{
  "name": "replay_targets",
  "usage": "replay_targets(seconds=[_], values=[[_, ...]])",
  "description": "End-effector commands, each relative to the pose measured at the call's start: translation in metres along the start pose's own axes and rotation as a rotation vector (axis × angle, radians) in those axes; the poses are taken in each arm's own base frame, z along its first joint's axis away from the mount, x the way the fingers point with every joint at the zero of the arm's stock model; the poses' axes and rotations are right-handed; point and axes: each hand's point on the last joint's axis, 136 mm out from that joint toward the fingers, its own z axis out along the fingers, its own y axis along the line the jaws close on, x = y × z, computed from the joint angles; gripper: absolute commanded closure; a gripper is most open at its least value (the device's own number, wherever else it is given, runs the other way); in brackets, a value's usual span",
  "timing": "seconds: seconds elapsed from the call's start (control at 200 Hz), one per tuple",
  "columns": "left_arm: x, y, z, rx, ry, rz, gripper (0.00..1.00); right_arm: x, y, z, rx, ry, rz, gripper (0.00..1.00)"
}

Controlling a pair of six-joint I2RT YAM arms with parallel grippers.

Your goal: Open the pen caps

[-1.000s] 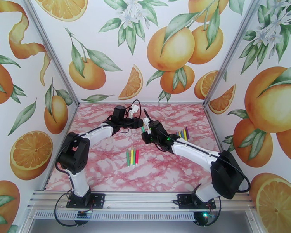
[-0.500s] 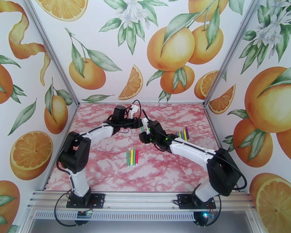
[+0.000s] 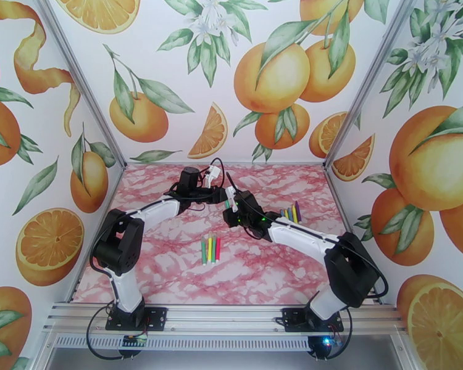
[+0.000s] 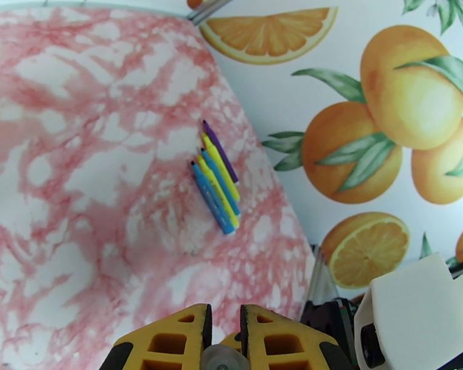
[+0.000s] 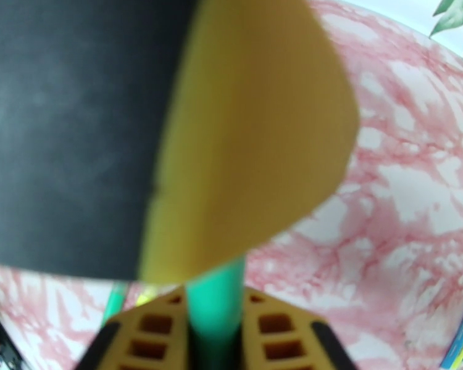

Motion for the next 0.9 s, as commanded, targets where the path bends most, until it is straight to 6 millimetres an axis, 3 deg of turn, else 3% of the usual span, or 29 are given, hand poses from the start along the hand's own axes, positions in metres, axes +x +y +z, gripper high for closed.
replay_targets(seconds=[0.0,0.59,0.896], values=[[-0.022,-0.010,-0.007,0.010,-0.061,0.034,1.00,-0.002,0.009,0.000,-0.046,-0.021,-0.016,0.86],[-0.056,0.034,-0.028,-0.147,-0.192,-0.082,1.00,0.019,0.007,-0.011,-0.070,-0.016,-0.023,0.95],[-0.068,0.044,-0.039,-0.208,-0.238,-0.099,1.00,0.031,0.006,-0.014,-0.073,-0.003,-0.021,0.97]])
